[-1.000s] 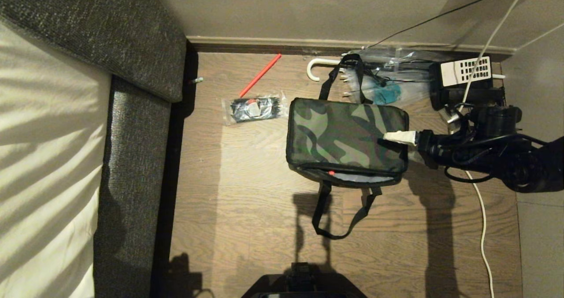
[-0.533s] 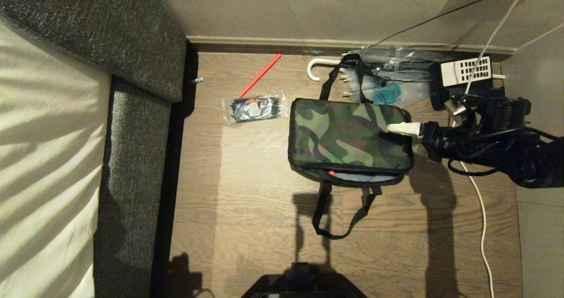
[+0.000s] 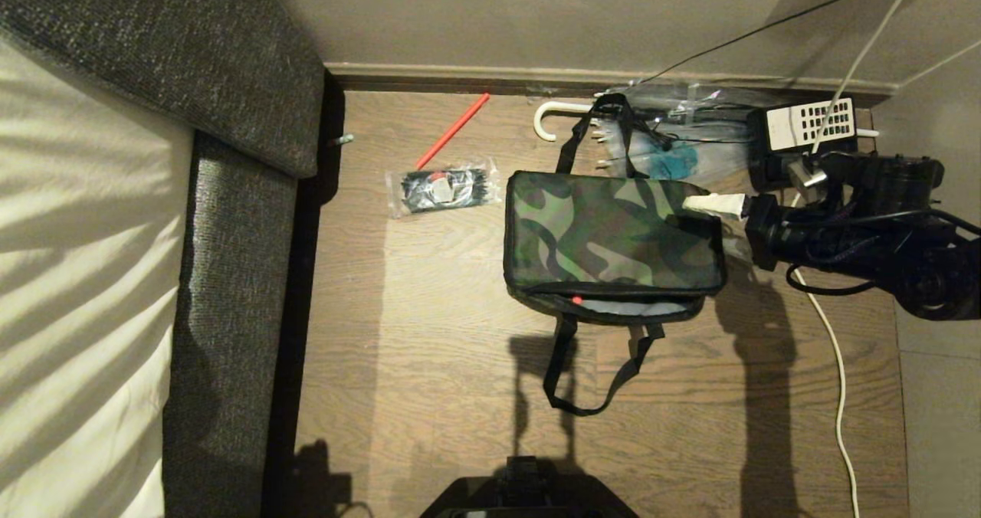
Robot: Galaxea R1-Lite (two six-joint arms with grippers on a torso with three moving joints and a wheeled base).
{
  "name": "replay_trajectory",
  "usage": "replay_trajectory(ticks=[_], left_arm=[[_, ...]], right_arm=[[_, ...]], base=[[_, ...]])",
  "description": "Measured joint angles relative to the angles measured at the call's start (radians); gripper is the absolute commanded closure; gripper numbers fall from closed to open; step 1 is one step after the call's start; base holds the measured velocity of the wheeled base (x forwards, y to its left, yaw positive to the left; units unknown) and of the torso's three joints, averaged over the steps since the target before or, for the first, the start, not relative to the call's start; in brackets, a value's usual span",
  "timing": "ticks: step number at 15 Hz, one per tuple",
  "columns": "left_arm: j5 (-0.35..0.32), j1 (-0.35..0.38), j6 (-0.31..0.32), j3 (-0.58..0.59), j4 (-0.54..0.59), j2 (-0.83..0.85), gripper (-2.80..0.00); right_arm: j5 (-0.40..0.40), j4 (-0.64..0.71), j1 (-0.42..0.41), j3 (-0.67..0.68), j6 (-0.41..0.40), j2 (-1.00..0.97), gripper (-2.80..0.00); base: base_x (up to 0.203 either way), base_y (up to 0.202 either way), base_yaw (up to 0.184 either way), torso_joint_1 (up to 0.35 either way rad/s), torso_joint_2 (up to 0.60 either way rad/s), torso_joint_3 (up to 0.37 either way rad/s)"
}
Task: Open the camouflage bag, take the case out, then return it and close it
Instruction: Open the top of the storage box
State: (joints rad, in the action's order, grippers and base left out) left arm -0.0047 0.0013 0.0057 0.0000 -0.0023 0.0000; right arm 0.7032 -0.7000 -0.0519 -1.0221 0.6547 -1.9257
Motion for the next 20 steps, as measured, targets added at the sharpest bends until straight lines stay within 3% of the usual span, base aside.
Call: replay_trajectory(ticks=[1,10,14,20], left_arm=[[0.0,0.0,0.0,0.0,0.0,0.0,0.0],[0.0,0.0,0.0,0.0,0.001,0.0,0.0],[0.0,0.0,0.0,0.0,0.001,0.0,0.0],[0.0,0.0,0.0,0.0,0.001,0.0,0.0]], right_arm=[[0.0,0.0,-0.001,0.0,-0.001,0.0,0.0],[-0.001,0.007,0.001,-0.002,0.006,-0.005,0.0],[0.0,0.001,-0.004,-0.037,0.138,0.001,0.0],[0.005,0.007,-0.011,-0.082,0.26,0.015,0.0]], base=[[0.0,0.0,0.0,0.0,0.0,0.0],[0.0,0.0,0.0,0.0,0.0,0.0],[0.0,0.0,0.0,0.0,0.0,0.0],[0.0,0.0,0.0,0.0,0.0,0.0]])
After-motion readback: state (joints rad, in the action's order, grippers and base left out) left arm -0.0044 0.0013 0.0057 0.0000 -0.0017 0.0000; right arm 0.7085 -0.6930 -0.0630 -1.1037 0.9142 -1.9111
